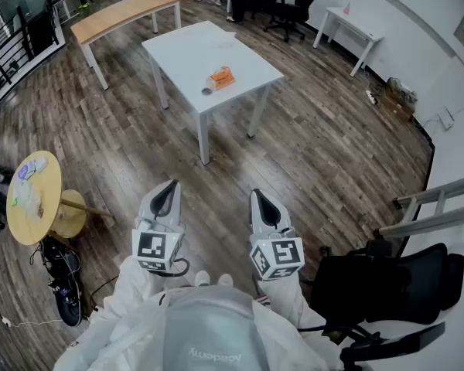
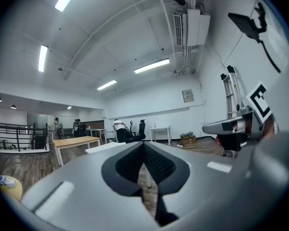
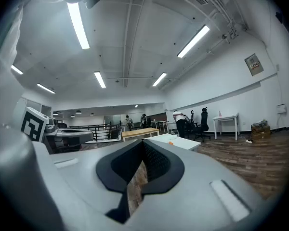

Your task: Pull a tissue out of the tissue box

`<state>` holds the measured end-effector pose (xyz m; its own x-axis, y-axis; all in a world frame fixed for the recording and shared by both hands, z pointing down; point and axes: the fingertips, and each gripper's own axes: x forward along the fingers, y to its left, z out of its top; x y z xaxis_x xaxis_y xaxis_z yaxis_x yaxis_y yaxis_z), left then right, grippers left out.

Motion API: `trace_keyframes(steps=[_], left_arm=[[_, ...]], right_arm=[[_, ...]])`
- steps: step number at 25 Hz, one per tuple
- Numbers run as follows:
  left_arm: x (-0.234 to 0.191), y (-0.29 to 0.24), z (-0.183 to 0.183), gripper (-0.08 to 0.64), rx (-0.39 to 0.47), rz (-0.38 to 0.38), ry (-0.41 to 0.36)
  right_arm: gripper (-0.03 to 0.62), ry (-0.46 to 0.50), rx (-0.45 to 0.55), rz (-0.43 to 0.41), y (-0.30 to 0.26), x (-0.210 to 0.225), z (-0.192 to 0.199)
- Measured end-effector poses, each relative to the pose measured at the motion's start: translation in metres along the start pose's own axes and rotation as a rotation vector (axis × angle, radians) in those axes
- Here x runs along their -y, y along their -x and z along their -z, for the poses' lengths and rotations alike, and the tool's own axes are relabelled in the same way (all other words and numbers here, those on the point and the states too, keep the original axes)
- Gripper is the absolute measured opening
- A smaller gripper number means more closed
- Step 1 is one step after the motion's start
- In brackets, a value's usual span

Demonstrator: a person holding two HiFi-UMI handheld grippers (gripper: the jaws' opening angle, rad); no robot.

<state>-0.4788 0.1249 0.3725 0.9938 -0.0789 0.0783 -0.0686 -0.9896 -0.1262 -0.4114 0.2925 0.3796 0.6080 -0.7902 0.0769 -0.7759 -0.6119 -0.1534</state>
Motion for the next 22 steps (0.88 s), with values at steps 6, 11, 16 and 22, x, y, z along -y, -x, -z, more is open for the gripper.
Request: trace_keyframes(steps=[6,11,16,22], left_arm=[[0.011,0.0,-0.004,0.0,0.011,0.022,-0.003],[0.015,0.0,-0.002,0.0,-0.001,0.03,-0.002],[0.018,0.001,0.0,0.0,-0.012,0.031,-0.004],[0.022,-0.001,0.001,0.0,-0.015,0.029,-0.014]], right_arm=[[0.0,0.001,-0.001,0.001,0.008,0.002,0.0],[0.002,-0.005,-0.004,-0.004,0.01,0.003,0.002],[0.002,-0.012,-0.009,0.001,0.012,0.006,0.004],[0.002,-0.015,-0.007,0.007,0.014,0.013,0.005]])
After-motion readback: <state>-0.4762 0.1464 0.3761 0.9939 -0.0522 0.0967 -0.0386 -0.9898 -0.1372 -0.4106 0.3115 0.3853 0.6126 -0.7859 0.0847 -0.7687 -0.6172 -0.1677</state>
